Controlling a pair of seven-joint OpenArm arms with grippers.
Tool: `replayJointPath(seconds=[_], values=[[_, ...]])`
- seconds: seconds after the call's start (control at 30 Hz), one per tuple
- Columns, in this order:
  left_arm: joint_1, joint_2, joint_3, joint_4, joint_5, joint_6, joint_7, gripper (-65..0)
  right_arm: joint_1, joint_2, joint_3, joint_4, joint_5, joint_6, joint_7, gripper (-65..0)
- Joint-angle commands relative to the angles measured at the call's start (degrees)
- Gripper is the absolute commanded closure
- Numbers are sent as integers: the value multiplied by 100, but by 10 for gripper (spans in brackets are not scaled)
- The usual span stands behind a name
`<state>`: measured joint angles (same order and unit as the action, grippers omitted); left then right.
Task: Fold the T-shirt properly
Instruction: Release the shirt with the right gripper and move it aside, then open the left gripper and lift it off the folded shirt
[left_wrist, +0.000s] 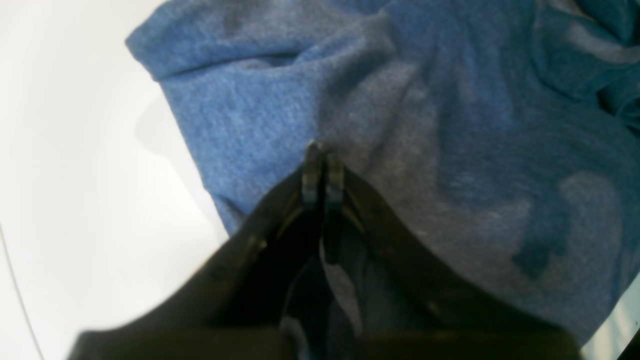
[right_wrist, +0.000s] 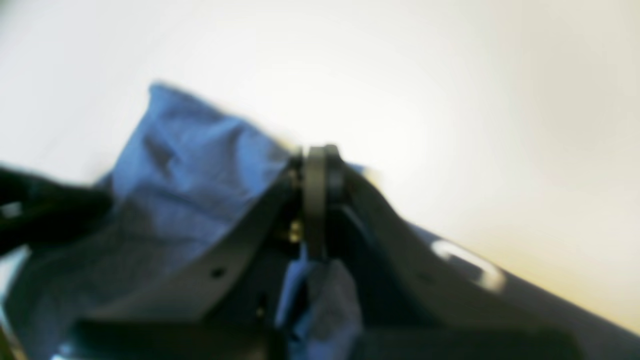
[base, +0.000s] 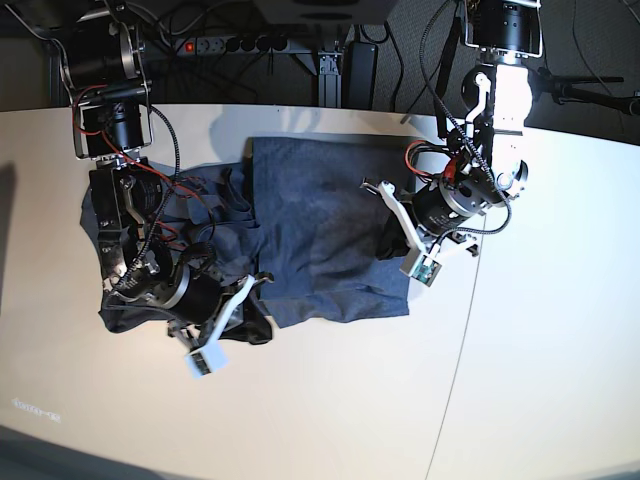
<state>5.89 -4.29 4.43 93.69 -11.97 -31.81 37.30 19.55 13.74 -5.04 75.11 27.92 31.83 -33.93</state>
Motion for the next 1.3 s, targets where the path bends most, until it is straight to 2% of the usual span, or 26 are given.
replayJointPath(seconds=[0.0, 0.23, 0.43, 0.47, 0.6, 0.67, 0.93, 1.13, 1.27], values=[[-76, -2, -7, 96, -72, -144, -101, 0, 153, 175, 236, 101, 203, 9, 55, 0], [-76, -7, -7, 96, -70, -146, -70, 0, 151, 1086, 1272, -59, 752, 7, -507, 0], [-76, -153, -7, 96, -98, -144, 26, 0, 155, 1812, 1895, -833, 1005, 7, -719, 0], [-76, -186, -7, 96, -118, -144, 26, 0, 153, 1895, 1969, -957, 1003, 7, -796, -32], [-76, -345, -7, 96, -304, -144, 28, 0, 155, 2208, 2057, -1567, 1008, 2, -885, -307], [-79, -356, -7, 96, -358, -144, 109, 0, 153, 2315, 2057, -1856, 1069, 0, -953, -343], [-76, -350, -7, 96, -372, -144, 153, 0, 153, 2315, 2055, -2739, 1665, 17, -1685, -343], [-79, -352, -7, 96, -367, -146, 153, 0, 116, 2153, 2048, -2992, 1714, 39, -1716, -343], [-81, -352, -7, 96, -341, -146, 153, 0, 48, 1906, 1993, -2992, 1711, 52, -1757, -342]])
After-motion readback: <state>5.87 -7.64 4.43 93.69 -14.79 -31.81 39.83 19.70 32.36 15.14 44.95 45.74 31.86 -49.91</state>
